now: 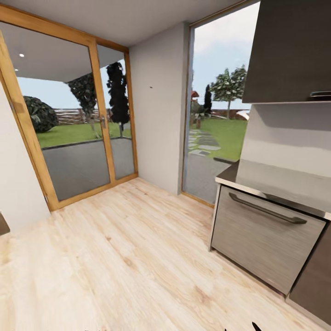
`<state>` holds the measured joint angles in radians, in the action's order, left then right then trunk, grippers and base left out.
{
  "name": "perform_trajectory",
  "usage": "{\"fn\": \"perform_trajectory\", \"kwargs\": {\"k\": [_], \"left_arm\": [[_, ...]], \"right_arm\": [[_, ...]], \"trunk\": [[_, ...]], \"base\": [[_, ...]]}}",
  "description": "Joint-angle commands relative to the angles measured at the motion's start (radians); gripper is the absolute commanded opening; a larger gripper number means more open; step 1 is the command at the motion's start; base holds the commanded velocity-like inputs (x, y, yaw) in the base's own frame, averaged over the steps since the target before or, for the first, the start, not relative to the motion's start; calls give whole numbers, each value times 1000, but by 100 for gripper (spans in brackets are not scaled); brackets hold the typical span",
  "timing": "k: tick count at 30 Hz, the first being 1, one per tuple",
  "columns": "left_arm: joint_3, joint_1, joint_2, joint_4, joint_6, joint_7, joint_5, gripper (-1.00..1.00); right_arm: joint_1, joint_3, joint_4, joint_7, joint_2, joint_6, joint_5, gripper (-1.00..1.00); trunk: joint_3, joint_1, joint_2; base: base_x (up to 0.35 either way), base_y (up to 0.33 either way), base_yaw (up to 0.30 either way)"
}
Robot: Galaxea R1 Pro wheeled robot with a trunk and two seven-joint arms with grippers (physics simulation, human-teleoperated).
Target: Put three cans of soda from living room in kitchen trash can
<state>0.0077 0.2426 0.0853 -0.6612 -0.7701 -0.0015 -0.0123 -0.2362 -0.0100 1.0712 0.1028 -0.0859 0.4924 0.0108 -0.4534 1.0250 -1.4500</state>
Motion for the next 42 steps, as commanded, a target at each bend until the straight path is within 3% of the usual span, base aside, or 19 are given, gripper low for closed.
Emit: {"fn": "perform_trajectory", "kwargs": {"k": [1,24,42], "left_arm": [[0,0,0,0,0,0,0,100],[0,0,-1,0,0,0,0,100],[0,0,-1,0,0,0,0,100]], "right_arm": [[0,0,0,0,0,0,0,100],[0,-1,-6,0,14,0,1,100],[0,-2,-12,0,14,0,1,100]], "trunk": [[0,0,0],[-16,0,0],[-27,0,0]], "base": [[0,0,128],[0,0,134],[0,0,214]]}}
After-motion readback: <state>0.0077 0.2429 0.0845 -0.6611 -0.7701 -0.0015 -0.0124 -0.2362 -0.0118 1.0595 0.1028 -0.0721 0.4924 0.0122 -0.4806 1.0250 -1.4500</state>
